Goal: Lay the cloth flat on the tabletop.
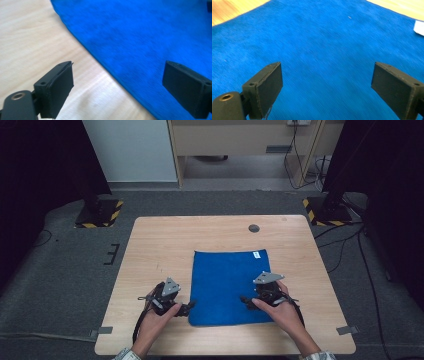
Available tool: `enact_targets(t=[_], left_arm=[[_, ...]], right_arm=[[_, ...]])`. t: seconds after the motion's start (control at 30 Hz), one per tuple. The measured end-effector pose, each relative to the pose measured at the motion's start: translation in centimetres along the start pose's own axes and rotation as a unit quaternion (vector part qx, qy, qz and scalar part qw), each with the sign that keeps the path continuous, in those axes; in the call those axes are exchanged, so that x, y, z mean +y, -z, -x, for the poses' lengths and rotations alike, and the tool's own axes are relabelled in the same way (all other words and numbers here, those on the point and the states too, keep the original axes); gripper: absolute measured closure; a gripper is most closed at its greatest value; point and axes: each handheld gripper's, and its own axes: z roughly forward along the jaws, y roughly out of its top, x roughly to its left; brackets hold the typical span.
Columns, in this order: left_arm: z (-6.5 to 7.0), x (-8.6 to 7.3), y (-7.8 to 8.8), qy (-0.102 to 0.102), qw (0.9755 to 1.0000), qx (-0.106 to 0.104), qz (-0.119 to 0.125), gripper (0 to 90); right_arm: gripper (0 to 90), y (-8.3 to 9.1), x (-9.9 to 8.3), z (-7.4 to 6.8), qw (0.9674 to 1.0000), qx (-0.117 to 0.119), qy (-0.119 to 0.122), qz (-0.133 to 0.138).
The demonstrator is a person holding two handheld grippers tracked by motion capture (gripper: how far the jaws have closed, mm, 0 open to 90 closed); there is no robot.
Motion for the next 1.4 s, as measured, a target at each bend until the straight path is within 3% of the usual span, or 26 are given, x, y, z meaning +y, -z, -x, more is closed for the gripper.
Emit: enact_targets(t=[0.17,0.37,0.47,0.67,0.87,1.13,1.4], left_arm=[[-1.7,0.0,0.7,0.015,0.9995,0.015,0.025,5.4],[-3.3,-0.3,1.3,0.029,0.9985,0.034,0.031,4.5],[-4.9,-0.8,1.6,0.045,0.9972,0.051,0.033,5.3],[-6.8,-1.6,2.0,0.070,0.9945,0.068,0.038,5.6],[-7.3,-1.8,2.3,0.080,0.9934,0.073,0.039,5.8],[-7.3,-1.8,2.4,0.073,0.9939,0.074,0.035,6.6],[-7.4,-1.9,2.5,0.075,0.9937,0.076,0.034,6.8]], right_arm=[[11.1,-1.2,2.0,-1.4,0.9998,0.017,0.008,0.000],[14.3,-2.3,3.7,-3.1,0.9993,0.026,0.026,-0.007],[17.1,-3.2,5.0,-4.3,0.9988,0.036,0.031,-0.009],[21.7,-4.3,6.2,-6.3,0.9974,0.056,0.044,-0.014],[22.5,-5.2,6.6,-8.5,0.9947,0.076,0.065,-0.023],[22.8,-5.9,6.7,-11.1,0.9903,0.105,0.086,-0.032],[26.4,-5.9,6.6,-12.7,0.9865,0.124,0.101,-0.035]])
